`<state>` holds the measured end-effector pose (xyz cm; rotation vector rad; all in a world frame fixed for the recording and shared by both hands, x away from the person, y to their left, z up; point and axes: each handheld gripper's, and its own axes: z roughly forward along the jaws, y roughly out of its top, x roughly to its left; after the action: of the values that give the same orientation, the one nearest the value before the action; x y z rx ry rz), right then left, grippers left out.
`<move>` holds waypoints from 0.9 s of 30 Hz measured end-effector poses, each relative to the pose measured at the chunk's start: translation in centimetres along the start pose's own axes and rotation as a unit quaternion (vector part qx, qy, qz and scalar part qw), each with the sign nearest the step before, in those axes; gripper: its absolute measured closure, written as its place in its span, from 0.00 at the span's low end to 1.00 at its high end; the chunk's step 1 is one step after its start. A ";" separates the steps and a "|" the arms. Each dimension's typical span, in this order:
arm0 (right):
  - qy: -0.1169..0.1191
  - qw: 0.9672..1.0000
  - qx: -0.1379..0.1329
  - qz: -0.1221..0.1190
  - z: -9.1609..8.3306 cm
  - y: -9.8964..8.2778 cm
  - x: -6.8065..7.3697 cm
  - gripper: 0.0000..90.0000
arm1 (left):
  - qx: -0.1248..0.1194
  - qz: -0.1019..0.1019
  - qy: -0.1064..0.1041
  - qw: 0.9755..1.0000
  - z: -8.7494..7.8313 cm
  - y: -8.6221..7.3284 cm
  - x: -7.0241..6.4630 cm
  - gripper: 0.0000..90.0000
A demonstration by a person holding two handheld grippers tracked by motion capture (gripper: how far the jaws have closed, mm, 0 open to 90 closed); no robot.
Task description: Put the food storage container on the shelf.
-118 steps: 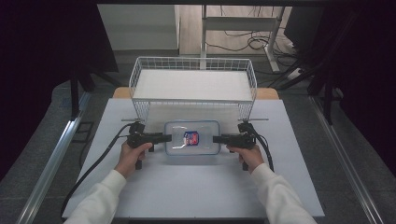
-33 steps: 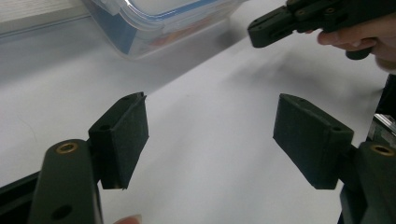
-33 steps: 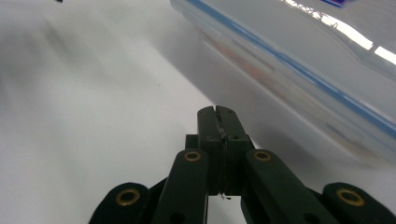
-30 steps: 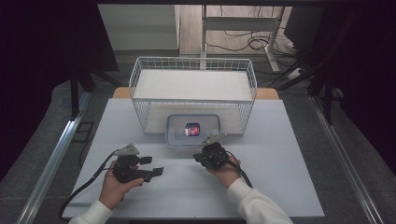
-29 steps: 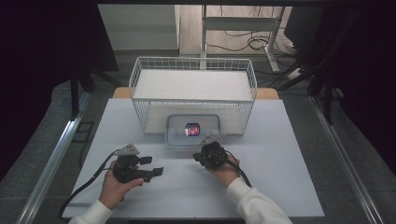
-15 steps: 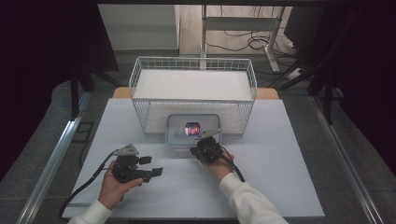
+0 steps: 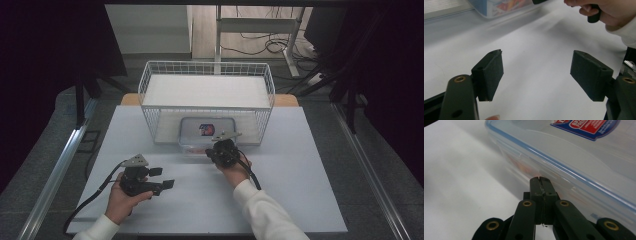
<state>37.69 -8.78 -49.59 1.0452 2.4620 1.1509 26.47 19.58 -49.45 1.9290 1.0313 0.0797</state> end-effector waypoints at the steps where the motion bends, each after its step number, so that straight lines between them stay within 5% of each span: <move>1: -0.004 1.000 -0.002 0.004 0.1 0.1 -0.4 0.99 | 0.000 0.000 0.000 1.000 0.0 0.0 0.0 0.29; 9: -0.005 0.999 -0.019 0.026 1.4 1.2 -2.3 0.99 | 0.003 0.001 0.002 1.000 0.2 0.0 0.3 0.29; 18: 0.003 0.998 -0.023 0.050 3.0 2.5 -2.5 0.99 | 0.006 0.005 0.006 1.000 0.3 0.0 0.4 0.29; 27: 0.006 0.999 -0.021 0.048 3.8 3.0 -2.0 0.99 | 0.006 0.013 0.013 1.000 0.0 -0.2 0.1 0.29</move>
<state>42.44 -6.61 -50.04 1.1596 2.4090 1.2370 26.44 19.74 -49.58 1.9560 1.0265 0.1144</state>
